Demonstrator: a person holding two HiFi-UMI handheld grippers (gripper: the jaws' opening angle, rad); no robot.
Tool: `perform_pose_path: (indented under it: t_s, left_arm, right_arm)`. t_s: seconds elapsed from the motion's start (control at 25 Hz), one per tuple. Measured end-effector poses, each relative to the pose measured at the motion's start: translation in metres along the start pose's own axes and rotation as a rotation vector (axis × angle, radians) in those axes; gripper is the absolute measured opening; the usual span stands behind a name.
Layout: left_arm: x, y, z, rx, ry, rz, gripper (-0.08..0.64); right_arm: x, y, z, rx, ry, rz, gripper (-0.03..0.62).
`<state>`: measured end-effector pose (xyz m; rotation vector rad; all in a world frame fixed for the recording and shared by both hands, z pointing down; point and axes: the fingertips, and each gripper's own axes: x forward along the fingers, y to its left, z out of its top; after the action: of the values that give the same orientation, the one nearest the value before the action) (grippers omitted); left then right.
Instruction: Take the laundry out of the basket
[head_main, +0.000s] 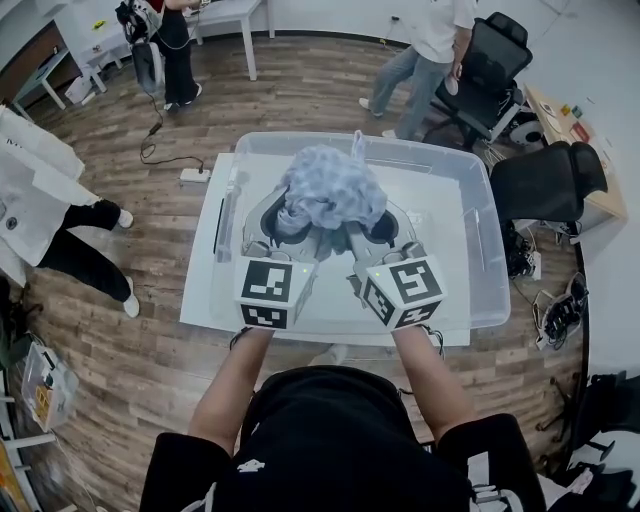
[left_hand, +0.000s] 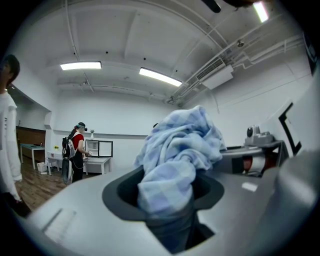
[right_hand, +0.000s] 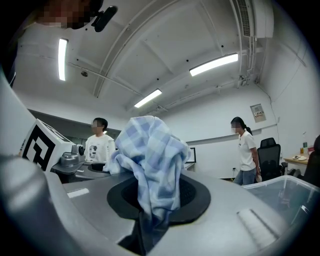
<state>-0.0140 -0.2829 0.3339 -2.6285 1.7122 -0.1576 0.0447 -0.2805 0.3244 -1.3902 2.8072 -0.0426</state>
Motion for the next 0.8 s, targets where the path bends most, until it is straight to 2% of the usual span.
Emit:
perform_pose_path:
  t_s: [0.8]
  left_arm:
    - [-0.087,-0.003,0.011,0.003,-0.044,-0.03,0.213]
  right_arm:
    - [-0.045,0.075,0.017,-0.025,-0.03,-0.01,0.08]
